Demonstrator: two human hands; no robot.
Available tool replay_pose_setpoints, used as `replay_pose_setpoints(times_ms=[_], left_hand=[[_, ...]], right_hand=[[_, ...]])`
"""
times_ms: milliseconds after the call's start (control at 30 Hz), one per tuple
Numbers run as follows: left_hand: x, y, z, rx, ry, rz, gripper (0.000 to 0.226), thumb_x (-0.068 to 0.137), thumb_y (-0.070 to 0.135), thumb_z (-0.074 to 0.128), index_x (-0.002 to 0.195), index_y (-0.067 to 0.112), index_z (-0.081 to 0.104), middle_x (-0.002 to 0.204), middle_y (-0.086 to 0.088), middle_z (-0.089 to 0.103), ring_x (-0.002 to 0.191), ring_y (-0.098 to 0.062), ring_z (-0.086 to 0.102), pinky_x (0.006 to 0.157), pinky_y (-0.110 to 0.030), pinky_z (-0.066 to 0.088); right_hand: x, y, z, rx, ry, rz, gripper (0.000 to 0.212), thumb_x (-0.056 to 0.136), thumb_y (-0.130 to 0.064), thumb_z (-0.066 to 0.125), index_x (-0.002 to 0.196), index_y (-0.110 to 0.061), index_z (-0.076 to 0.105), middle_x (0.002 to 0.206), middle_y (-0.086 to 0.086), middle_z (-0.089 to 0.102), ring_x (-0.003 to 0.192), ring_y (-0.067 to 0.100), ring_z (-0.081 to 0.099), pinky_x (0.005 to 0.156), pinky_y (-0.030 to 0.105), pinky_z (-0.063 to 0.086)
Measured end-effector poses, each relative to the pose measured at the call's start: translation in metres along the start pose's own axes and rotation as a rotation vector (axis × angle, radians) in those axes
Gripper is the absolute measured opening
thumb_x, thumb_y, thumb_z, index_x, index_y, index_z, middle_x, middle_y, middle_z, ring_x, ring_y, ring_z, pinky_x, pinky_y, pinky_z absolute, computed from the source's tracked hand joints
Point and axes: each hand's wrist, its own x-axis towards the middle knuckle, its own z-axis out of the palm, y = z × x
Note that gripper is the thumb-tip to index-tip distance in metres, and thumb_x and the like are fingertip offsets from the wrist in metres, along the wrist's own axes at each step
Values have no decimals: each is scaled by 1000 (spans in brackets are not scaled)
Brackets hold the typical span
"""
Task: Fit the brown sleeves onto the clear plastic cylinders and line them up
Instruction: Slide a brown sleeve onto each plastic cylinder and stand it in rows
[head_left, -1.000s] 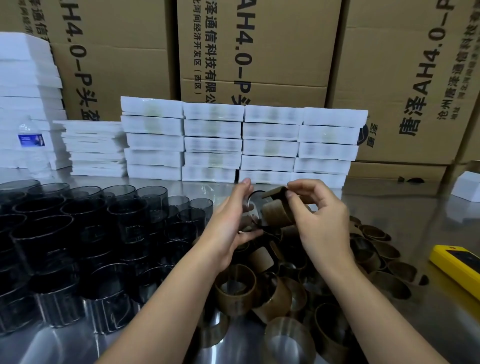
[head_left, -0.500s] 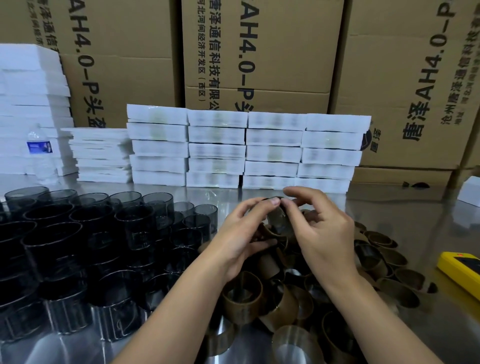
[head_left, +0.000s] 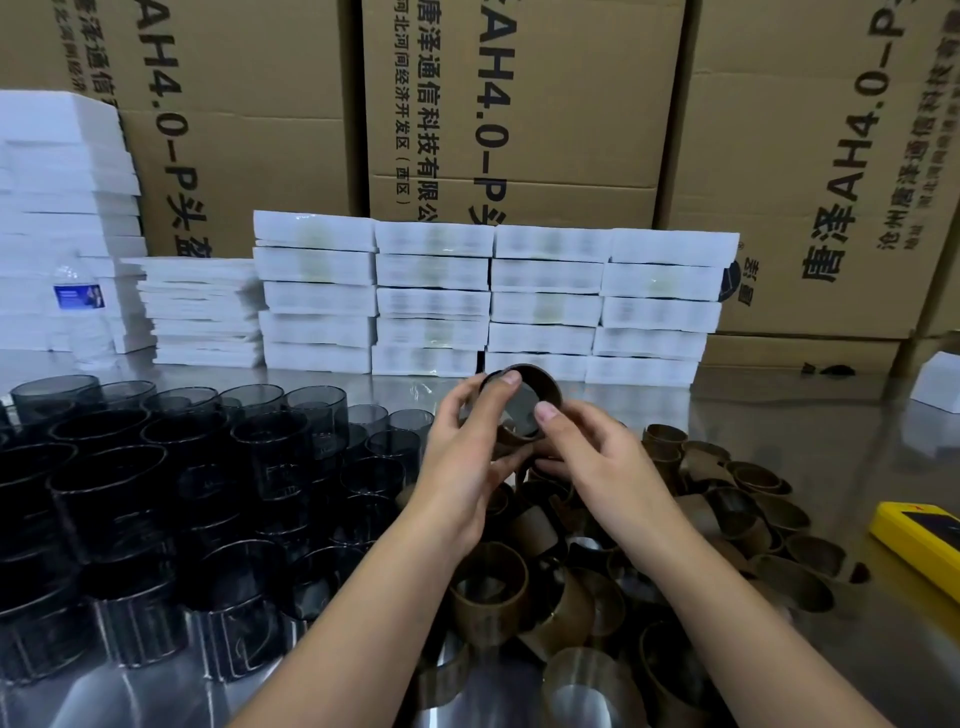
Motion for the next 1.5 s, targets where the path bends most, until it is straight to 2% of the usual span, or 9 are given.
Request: replay_pose_setpoints(times_ms=[67,167,467,633,700,800,967,1100,1500], left_hand=[[1,-1,-1,13,-23,6,54,78,29,76,126,11,56,106,-4,66,81,-15,70,79,-34,59],[1,-3,-2,57,-66,18,64,64,32,77,121,12,56,105,-1,64,82,-14,70,74,-29,57],[1,-7,-5,103,-91,-44,37,78,35,73,110,17,65,106,-2,67,95,-24,68,83,-34,58],[-2,-4,-2,100,-173,-99,57,82,44,66,128,14,55,118,-3,65,103,-16,67,88,-32,54],[-4,-4,0,110,-201,-114,51,89,42,60,131,14,52,105,4,66,94,-10,68,83,-28,55],[-5,-5,3,156,-214,-153,52,92,41,56,135,14,47,125,-7,62,114,-20,62,91,-35,55],[-3,-4,-2,182,-214,-122,46,87,40,64,123,13,57,124,-11,64,116,-25,61,91,-41,55],[-4,-3,-2,169,-215,-101,45,71,44,74,108,20,64,115,-2,64,117,-24,60,82,-36,58],[-2,-1,-3,106,-135,-92,49,88,47,60,126,16,59,128,-14,61,112,-27,64,90,-35,56]], right_hand=[[1,0,1,70,-2,-7,20,89,-30,59,102,-18,68,92,-5,73,93,10,68,81,26,54],[1,0,-1,104,35,-44,18,94,-15,53,96,-17,70,87,-4,74,86,10,69,72,22,54],[-1,-3,-4,-55,114,-88,31,83,-54,50,94,-35,72,79,-1,72,76,11,68,65,25,57],[-1,-1,-7,-165,86,-114,35,76,-67,40,82,-48,68,70,-12,69,78,4,66,72,15,48],[0,1,-6,-201,59,-113,44,74,-70,37,101,-50,66,89,-16,70,91,-4,62,78,9,42],[3,4,-6,-291,64,-98,77,69,-72,34,131,-32,55,115,-8,60,104,-2,52,91,15,36],[0,0,-5,-142,132,-104,55,67,-73,43,93,-30,64,89,-10,69,83,-6,62,69,6,43],[1,1,-6,-152,177,-117,57,66,-75,42,81,-26,66,80,-6,69,76,5,62,69,19,45],[-4,-1,-1,-215,-5,-112,60,66,-71,46,110,-34,63,106,-11,65,95,-3,61,82,15,45]])
